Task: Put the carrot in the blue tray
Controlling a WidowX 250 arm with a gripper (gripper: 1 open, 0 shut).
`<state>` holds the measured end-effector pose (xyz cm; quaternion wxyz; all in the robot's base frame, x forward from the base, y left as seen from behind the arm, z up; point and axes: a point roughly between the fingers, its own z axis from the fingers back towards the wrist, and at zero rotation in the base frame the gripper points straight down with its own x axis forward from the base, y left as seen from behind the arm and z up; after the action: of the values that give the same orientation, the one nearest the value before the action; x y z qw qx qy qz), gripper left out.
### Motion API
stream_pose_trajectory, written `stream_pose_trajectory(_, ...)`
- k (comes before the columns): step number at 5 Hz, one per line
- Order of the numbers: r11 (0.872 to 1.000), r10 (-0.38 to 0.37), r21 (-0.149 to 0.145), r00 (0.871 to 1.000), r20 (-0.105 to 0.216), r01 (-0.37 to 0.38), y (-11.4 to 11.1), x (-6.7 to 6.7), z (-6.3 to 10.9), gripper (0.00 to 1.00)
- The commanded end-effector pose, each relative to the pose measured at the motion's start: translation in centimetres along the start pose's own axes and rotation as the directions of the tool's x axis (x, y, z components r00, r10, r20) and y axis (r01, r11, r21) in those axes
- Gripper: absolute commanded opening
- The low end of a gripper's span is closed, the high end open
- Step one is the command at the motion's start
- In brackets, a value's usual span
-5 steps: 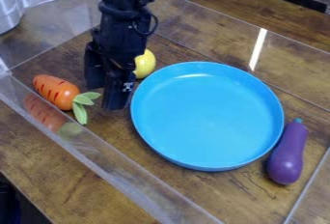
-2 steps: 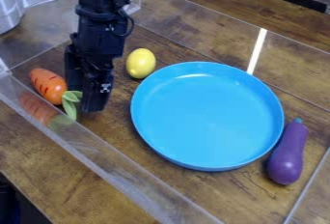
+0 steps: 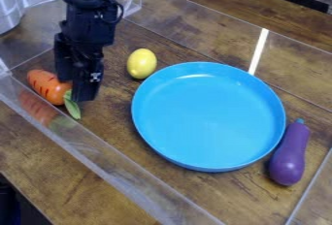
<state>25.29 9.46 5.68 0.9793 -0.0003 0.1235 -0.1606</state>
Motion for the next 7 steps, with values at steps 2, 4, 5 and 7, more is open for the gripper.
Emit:
stream_pose_trajectory(2,0.998,0.009,0.064,0.999,0.043,-0.012,2.0,-0.6,1.0,1.0)
stream_pose_trajectory(4,0.998,0.009,0.061,0.999,0.05,-0.012,2.8,-0.8,-0.2,1.0)
stream_pose_trajectory(5,0.998,0.009,0.059,0.999,0.053,-0.012,3.1,-0.8,-0.9,1.0)
stream_pose_trajectory(7,0.999,0.012,0.047,0.998,0.055,-0.015,3.5,-0.9,-2.4,1.0)
